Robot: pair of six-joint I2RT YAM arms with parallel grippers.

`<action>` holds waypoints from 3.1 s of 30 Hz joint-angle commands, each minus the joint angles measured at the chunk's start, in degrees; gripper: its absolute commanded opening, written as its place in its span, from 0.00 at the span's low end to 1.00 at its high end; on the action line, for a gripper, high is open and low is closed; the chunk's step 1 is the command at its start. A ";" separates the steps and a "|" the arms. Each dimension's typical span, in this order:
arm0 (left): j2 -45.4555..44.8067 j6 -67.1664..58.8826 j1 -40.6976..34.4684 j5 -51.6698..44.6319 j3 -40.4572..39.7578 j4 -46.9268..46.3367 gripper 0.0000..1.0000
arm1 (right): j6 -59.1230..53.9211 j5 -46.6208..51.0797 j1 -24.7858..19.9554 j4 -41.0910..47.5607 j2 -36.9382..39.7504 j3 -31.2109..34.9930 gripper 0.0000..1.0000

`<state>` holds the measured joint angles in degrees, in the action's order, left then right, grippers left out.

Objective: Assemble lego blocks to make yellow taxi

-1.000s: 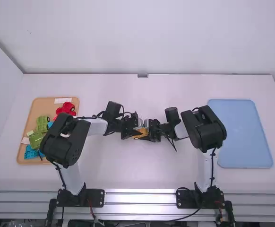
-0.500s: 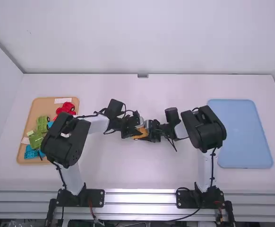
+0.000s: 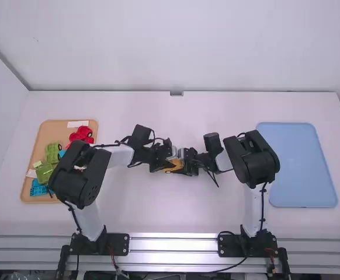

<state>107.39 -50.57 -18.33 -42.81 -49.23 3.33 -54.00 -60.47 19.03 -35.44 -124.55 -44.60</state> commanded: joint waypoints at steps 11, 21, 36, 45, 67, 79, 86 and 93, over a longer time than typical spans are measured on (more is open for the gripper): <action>2.71 0.55 2.36 3.08 2.91 1.92 0.39 | -1.81 2.01 0.85 -0.15 -0.61 0.70 0.42; -0.13 0.57 4.55 0.04 2.91 3.19 0.40 | -1.79 2.05 0.85 -0.13 -0.61 0.70 0.43; -19.69 -1.38 11.63 3.61 2.91 -6.27 0.99 | 2.38 1.99 -0.87 -2.19 0.44 -0.26 0.43; -26.21 5.29 22.53 10.38 2.91 -9.07 0.99 | 11.37 25.24 -14.27 21.22 24.09 -0.46 0.49; -26.18 17.27 22.84 24.30 2.91 -1.75 0.99 | 34.29 45.40 -54.45 21.62 25.90 -0.39 0.49; -26.21 25.44 22.38 28.39 2.84 -1.03 0.99 | 34.71 49.92 -54.99 21.35 24.87 -0.48 0.99; -29.57 27.19 15.61 39.98 2.58 -1.33 0.99 | 34.51 50.25 -50.73 33.70 39.82 -0.46 0.99; -39.41 26.77 3.19 55.67 2.58 -1.33 0.99 | 34.47 50.21 -40.48 42.01 57.00 -0.44 0.99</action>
<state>72.44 -24.14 -11.94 3.90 -46.59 1.98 -19.70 -10.13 -24.73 5.65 -72.10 -44.71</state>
